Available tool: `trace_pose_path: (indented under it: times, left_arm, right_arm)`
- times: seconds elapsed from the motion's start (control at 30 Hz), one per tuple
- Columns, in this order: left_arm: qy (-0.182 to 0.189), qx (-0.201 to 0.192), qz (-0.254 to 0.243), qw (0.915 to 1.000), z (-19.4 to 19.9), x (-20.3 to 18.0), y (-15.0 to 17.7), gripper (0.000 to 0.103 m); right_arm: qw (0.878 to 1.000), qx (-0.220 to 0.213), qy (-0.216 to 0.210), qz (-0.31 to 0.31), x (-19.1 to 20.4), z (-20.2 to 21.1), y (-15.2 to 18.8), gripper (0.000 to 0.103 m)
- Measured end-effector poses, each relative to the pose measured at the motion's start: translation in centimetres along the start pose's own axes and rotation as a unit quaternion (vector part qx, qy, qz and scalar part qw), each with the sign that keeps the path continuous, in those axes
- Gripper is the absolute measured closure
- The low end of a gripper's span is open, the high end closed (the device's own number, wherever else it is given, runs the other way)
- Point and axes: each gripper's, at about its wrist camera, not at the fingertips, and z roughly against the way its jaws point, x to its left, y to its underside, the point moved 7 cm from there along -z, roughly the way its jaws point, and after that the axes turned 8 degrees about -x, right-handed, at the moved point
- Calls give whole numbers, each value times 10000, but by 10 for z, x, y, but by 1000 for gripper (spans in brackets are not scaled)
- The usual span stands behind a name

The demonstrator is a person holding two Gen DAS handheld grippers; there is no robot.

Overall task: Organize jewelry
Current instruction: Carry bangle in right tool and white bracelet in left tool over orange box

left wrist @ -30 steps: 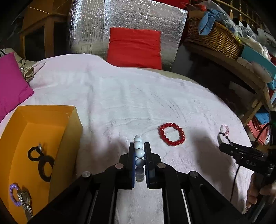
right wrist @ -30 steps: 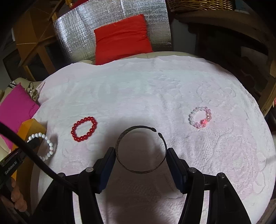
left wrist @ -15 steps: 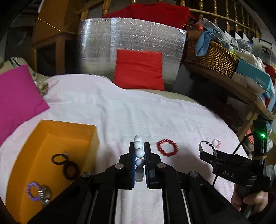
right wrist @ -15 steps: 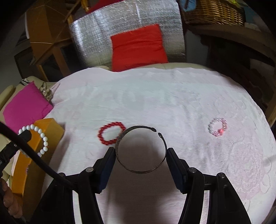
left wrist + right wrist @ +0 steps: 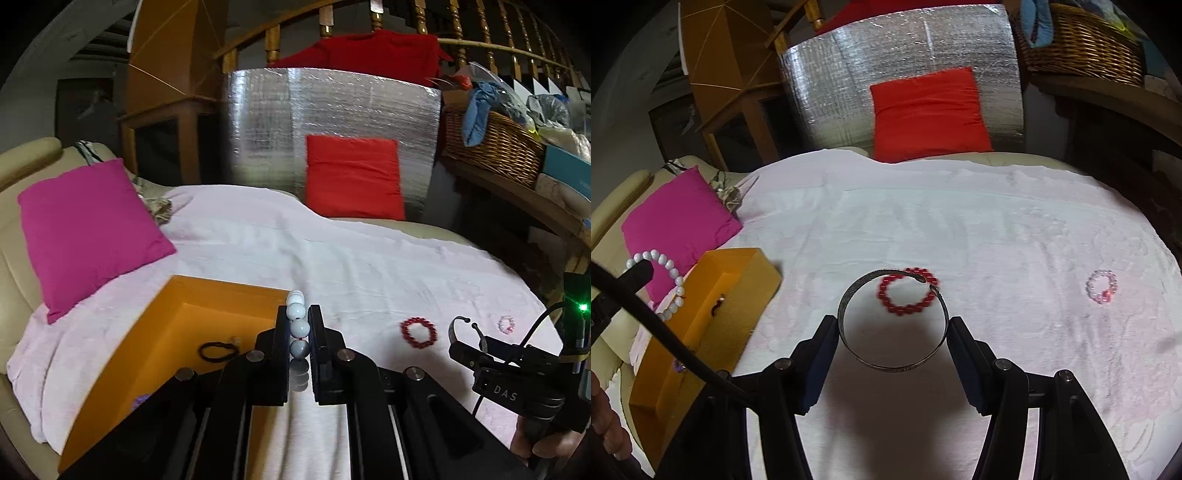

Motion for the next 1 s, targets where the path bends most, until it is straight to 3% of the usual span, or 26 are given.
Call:
trace_pose_path:
  times: [0.47,0.73,1.0]
  left_arm:
    - [-680,-47,115,9976,6,58,7,93]
    - [-932,95,259,9953,-2,83,15,93]
    - [-1213,289,535,9908,-15,118,23,93]
  right_arm:
    - [9992,-65,-341,190,58,-1,1,40]
    - [9986,-47,-442,297,73,-1,4,40]
    - [9952,-208,-825,478,99,10,6,40]
